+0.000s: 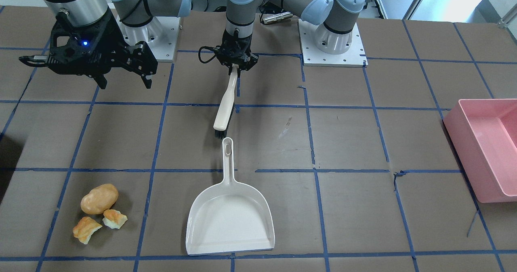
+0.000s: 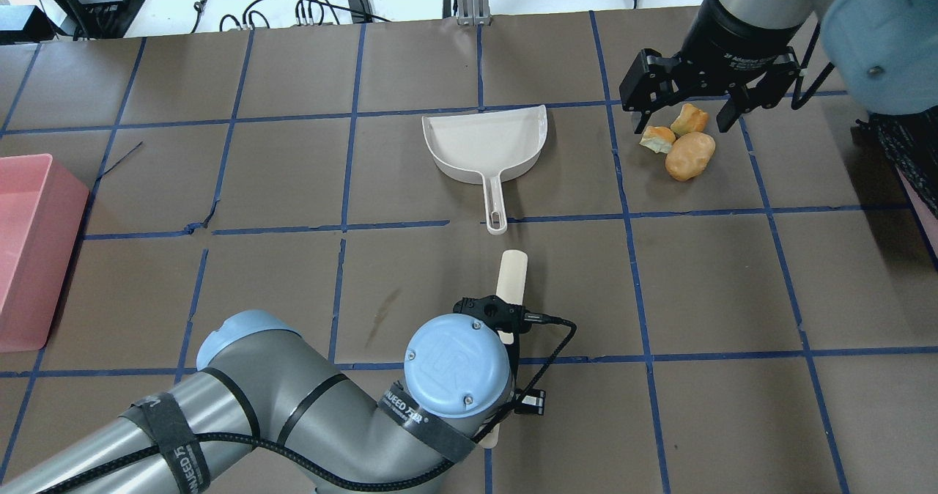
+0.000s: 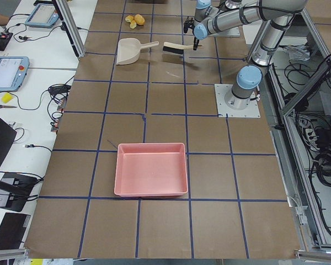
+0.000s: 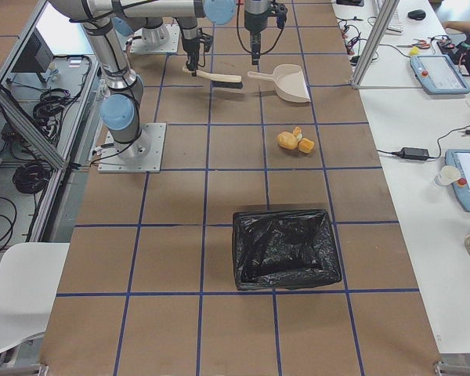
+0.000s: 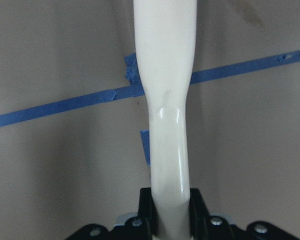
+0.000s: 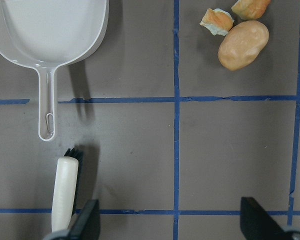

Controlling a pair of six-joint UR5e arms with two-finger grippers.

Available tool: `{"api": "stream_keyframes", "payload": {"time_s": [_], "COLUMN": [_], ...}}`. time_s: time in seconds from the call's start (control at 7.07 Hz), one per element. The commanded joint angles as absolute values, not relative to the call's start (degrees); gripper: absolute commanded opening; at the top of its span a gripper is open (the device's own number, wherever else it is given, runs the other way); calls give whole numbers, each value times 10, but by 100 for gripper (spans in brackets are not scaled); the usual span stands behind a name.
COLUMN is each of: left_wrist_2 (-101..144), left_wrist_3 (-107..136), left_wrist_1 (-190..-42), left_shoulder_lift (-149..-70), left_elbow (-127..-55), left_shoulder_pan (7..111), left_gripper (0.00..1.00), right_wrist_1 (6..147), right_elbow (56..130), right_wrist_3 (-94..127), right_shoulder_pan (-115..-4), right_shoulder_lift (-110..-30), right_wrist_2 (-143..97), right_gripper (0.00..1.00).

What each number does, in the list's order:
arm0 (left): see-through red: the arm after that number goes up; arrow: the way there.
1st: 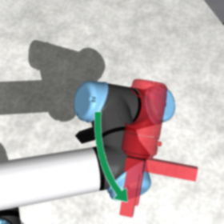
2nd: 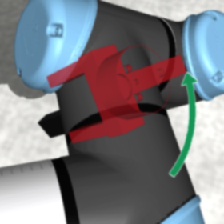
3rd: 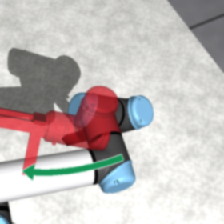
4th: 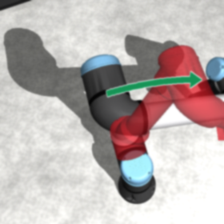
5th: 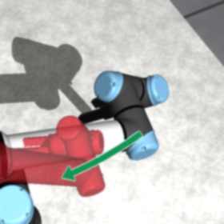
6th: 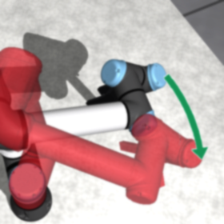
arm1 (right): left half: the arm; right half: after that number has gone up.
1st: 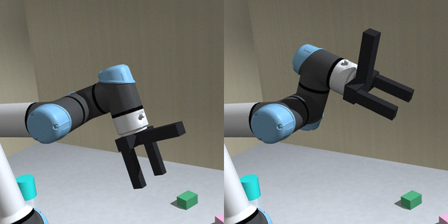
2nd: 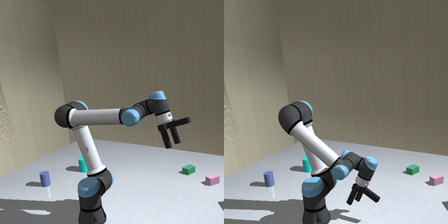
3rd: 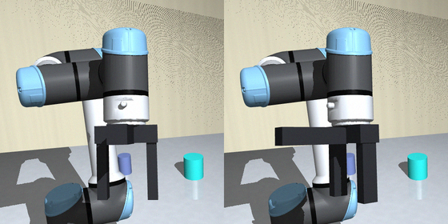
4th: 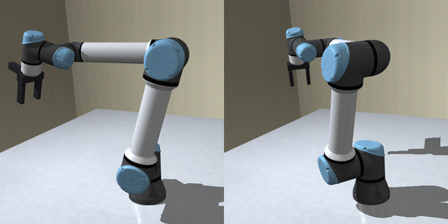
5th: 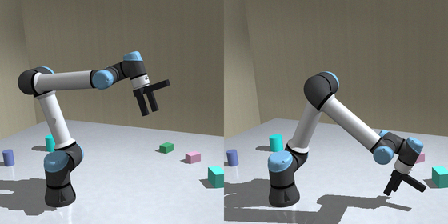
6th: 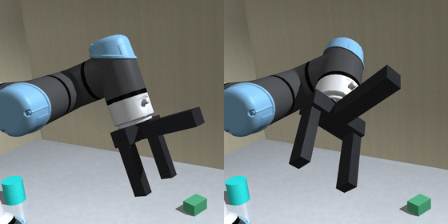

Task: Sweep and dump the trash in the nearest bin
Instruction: 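Carry the brush forward with the left gripper while the right grasps the dustpan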

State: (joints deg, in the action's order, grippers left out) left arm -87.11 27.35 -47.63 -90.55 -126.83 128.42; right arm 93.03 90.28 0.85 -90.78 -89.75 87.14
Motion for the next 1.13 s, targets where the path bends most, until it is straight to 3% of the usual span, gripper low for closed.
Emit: {"api": "stream_keyframes", "payload": {"time_s": [0.0, 0.42, 0.99], "left_wrist_2": [-894, -894, -879], "left_wrist_3": [269, 245, 117], "left_wrist_1": [-477, -510, -715], "left_shoulder_lift": [-874, -838, -831], "left_elbow": [-1259, -1246, -1152], "left_shoulder_pan": [1281, 1239, 1040], "left_gripper": [0, 0, 0], "right_wrist_1": [998, 1138, 1321], "right_elbow": [926, 1015, 1060], "right_wrist_3": [7, 4, 31], "right_shoulder_pan": [-916, -940, -996], "right_shoulder_lift": [-855, -825, -770], "right_wrist_2": [867, 864, 864], "right_gripper": [100, 100, 100]}}
